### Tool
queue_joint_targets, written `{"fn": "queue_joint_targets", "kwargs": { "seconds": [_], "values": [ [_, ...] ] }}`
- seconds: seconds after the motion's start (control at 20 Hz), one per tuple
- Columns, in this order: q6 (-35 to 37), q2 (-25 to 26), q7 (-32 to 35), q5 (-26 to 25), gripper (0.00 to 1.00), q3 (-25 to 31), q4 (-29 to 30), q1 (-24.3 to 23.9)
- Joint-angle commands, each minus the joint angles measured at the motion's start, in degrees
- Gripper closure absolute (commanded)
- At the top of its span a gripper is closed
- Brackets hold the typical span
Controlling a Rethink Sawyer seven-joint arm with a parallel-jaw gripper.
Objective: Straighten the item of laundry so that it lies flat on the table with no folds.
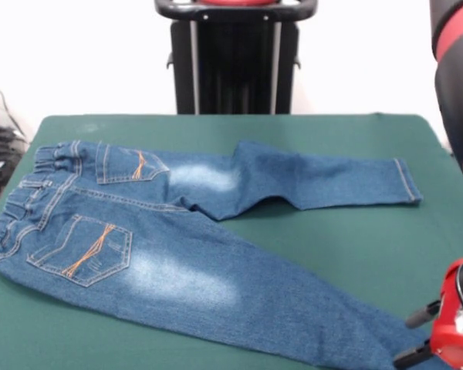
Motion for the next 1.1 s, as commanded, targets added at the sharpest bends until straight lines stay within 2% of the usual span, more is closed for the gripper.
{"fn": "queue_joint_targets", "kwargs": {
  "seconds": [0.05, 0.4, 0.7, 1.1],
  "values": [
    [-2.0, 1.9, 19.6, 6.2, 0.0, -10.8, -0.1, -0.6],
    [-2.0, 2.4, 19.7, 9.5, 0.0, -13.3, 0.7, 0.2],
    [-2.4, 3.2, 18.1, 6.6, 0.0, -8.7, 3.7, 3.0],
    [-4.7, 5.0, 16.9, 5.0, 0.0, -6.5, 6.4, 5.0]
  ]
}}
